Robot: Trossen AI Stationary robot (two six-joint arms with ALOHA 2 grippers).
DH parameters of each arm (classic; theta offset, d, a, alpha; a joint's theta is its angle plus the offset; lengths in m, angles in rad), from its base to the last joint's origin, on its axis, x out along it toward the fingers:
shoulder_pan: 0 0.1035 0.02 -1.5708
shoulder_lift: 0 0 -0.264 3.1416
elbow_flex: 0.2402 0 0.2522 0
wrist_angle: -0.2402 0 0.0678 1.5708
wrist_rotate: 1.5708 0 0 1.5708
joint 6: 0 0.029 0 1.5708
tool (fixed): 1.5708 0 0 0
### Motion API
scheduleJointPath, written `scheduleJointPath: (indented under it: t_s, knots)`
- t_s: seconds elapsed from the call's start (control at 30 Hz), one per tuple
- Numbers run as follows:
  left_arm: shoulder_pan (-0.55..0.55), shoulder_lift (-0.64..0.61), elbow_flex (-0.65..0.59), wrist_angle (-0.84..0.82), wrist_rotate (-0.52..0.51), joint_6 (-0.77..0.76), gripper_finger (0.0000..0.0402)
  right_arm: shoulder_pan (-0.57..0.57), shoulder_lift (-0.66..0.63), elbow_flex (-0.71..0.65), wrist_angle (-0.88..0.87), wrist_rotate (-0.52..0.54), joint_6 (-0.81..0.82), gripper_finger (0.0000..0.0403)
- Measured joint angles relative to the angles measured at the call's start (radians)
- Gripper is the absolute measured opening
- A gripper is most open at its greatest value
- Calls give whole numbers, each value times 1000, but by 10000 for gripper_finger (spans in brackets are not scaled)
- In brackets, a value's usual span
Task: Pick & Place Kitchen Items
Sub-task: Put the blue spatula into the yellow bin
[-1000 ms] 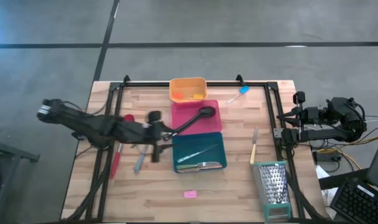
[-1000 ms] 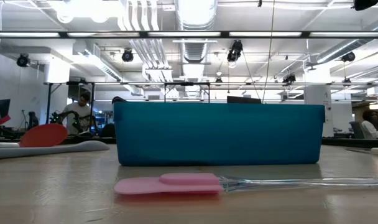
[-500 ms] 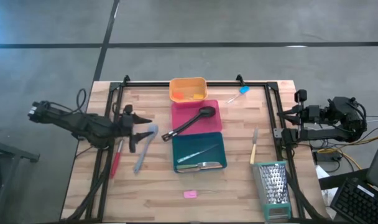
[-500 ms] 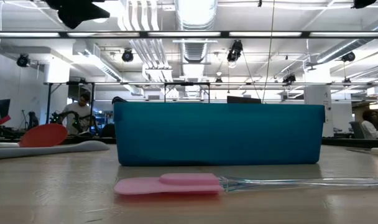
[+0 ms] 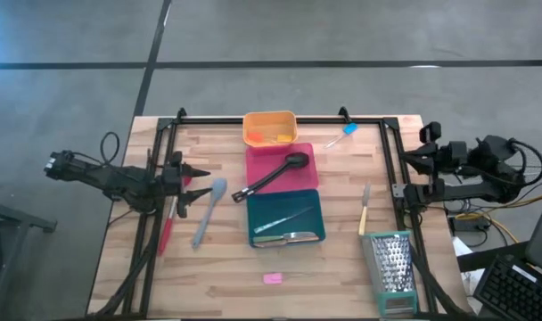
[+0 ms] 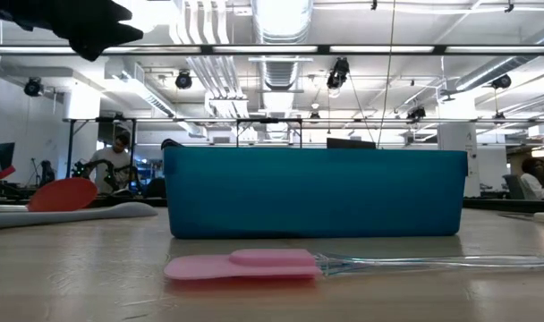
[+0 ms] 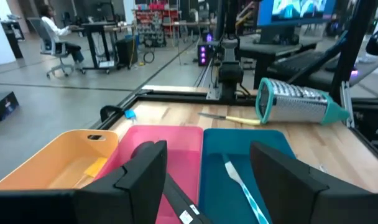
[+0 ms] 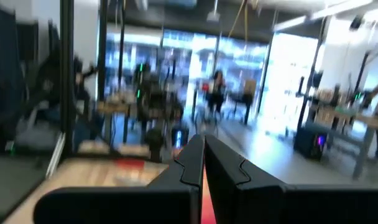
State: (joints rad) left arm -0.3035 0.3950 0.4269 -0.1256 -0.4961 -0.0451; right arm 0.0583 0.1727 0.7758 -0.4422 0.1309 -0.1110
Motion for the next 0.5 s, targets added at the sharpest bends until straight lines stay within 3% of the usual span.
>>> scheduleJointPath:
  t_s: [0.13,0.37,0.5]
  knots:
    - [0,-16,-24,4,0,-4,234,0,101,-46,178,-1,-114,8]
    - [0,-16,-24,4,0,-7,234,0,367,-47,211,7,-247,8]
    - [0,-16,-24,6,0,-7,234,0,496,-32,197,128,-294,8]
